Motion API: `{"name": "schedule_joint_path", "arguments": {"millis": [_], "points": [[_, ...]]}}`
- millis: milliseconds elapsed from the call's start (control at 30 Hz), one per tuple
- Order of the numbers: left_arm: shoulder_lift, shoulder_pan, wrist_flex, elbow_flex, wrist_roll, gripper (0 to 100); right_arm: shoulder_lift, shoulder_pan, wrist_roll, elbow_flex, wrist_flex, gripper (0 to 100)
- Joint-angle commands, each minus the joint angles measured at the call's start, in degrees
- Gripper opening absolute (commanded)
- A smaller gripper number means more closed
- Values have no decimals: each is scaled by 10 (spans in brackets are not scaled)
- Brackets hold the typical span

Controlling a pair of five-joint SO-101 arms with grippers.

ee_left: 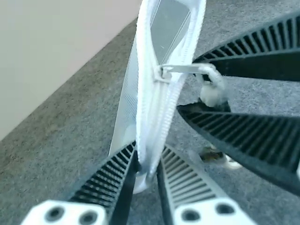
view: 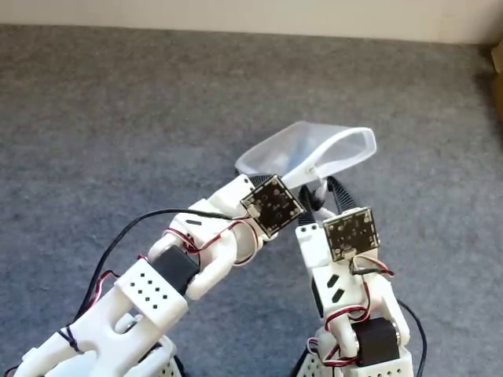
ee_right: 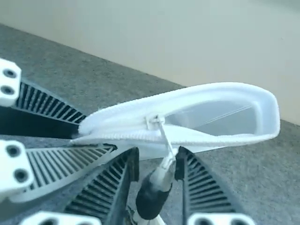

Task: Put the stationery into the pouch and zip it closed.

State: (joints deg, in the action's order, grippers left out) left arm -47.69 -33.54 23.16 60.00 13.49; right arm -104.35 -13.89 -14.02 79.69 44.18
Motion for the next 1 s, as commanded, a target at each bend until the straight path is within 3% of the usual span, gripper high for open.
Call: {"name": "schedule_joint_path", "arguments": {"millis": [0,100,467,967], "points": [[-14,15,-8,-7,-8,5,-5,14,3,-8,-16,74],[-14,15,-8,-7,-8,5,-5,51,-7,-8,-15,3],[-14,16,-8,-7,-8,5,-6,133,-50,-84,55,7],[-14,16,-8,-5,-8,5,-4,211,-62,-90,0,7]]}}
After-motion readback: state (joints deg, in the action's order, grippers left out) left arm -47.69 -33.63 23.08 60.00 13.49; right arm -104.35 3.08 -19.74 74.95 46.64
